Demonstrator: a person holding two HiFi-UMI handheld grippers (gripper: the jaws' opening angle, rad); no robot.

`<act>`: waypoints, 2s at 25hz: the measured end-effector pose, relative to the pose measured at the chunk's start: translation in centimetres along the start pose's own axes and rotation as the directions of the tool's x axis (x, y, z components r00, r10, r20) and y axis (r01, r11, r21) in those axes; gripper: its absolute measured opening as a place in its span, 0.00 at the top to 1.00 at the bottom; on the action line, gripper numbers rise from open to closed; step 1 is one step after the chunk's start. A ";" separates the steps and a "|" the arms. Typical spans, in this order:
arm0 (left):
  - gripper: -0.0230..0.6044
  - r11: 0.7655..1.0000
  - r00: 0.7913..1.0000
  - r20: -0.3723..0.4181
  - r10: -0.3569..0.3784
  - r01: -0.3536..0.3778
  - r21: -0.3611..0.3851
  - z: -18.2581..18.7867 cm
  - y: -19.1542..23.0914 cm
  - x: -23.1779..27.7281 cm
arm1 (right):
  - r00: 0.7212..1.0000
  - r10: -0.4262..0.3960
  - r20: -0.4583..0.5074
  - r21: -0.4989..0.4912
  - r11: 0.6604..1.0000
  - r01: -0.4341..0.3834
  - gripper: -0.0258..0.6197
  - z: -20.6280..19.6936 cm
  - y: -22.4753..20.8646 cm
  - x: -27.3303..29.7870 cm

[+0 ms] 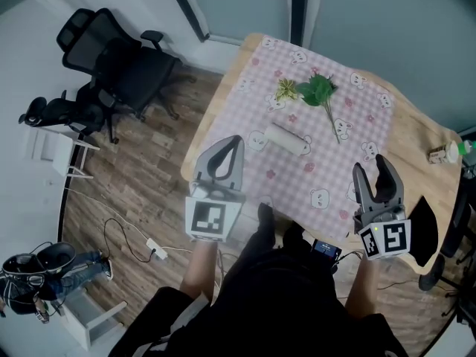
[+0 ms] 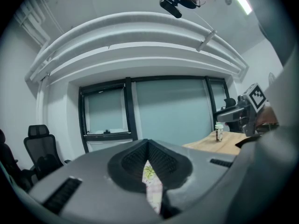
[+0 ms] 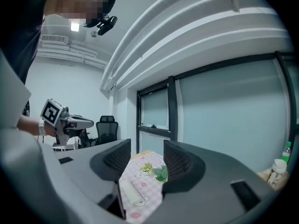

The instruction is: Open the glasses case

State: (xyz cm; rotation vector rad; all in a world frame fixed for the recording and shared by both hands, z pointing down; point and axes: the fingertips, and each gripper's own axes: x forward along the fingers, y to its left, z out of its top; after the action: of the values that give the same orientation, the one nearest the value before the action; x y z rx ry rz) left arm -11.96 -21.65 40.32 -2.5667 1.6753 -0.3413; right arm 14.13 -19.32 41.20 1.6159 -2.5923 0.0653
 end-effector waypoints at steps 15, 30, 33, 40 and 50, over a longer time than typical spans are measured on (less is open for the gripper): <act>0.97 0.998 0.987 -0.149 0.061 -0.061 0.007 -7.3 2.5 -2.9 | 0.910 0.040 -0.413 -0.813 0.434 -0.389 0.61 -26.4 8.7 14.7; 0.97 0.993 0.969 -0.227 0.101 -0.112 -0.037 -10.6 4.6 -5.8 | 0.847 0.027 -0.531 -0.789 0.349 -0.506 0.86 -35.2 9.1 15.5; 0.97 0.992 0.975 -0.204 0.089 -0.105 -0.068 -9.1 4.2 -5.3 | 0.857 0.039 -0.514 -0.778 0.400 -0.485 0.90 -34.3 8.8 15.6; 0.97 0.988 0.982 -0.179 0.064 -0.088 -0.126 -8.1 4.3 -5.7 | 0.806 0.231 -0.544 -0.260 0.868 -0.424 0.91 -32.3 5.7 17.1; 0.97 0.982 0.977 -0.193 0.091 -0.120 -0.144 -8.0 5.5 -7.2 | 0.755 0.312 -0.576 0.444 0.896 -0.032 0.92 -36.2 -1.2 19.7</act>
State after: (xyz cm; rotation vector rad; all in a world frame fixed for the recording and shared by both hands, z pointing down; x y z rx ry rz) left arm -21.36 -16.74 46.05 -2.6098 1.9676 -0.4755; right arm 8.36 -34.51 79.13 1.1227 -2.2347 1.0496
